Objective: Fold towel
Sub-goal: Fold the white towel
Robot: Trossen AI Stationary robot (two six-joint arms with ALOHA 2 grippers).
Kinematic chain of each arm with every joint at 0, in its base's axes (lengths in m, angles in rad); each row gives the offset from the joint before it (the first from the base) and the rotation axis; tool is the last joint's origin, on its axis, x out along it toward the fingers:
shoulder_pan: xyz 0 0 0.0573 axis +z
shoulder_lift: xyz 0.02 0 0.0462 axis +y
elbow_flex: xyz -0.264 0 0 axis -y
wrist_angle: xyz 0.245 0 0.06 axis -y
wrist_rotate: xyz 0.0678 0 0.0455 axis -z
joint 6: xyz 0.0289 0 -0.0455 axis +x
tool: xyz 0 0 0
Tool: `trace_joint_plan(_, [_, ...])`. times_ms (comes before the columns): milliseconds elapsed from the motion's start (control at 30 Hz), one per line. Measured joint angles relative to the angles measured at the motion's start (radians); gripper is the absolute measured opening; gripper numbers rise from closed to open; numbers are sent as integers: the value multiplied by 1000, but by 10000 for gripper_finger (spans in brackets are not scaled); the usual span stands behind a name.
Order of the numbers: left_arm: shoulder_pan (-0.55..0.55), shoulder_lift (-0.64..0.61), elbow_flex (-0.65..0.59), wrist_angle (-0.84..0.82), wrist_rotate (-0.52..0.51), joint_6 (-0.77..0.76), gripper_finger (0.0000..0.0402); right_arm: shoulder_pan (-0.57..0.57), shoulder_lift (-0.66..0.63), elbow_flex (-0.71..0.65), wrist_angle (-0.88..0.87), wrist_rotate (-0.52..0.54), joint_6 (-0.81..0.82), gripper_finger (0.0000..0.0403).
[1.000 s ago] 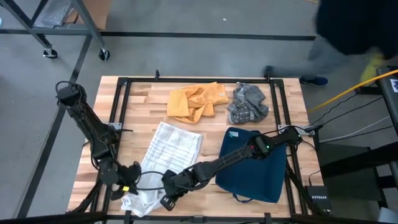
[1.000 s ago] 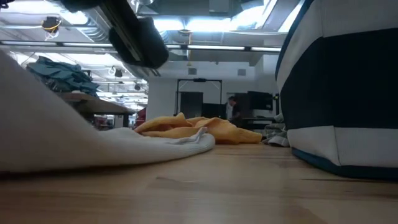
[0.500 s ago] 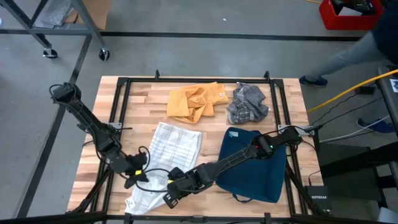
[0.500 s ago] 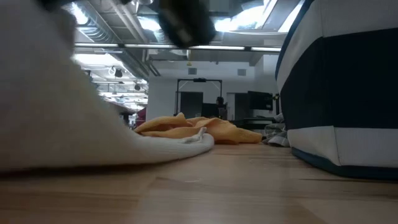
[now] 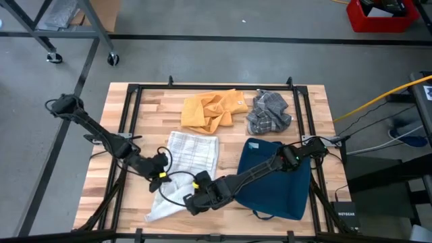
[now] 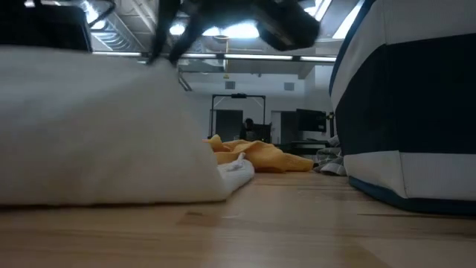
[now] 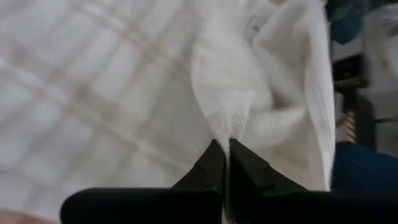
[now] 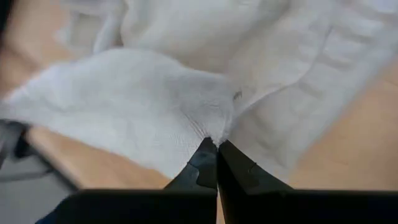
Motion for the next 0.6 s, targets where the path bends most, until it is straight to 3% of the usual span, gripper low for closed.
trace_joint_plan(233, [110,0,0,-24,-1,102,0,7,2,0,-147,49,168,0])
trace_joint_plan(400, [186,0,0,-24,-4,171,0,-2,8,0,-202,119,231,0])
trace_joint_plan(600, [247,0,0,-57,-4,276,7,-19,44,-1,-230,114,246,0])
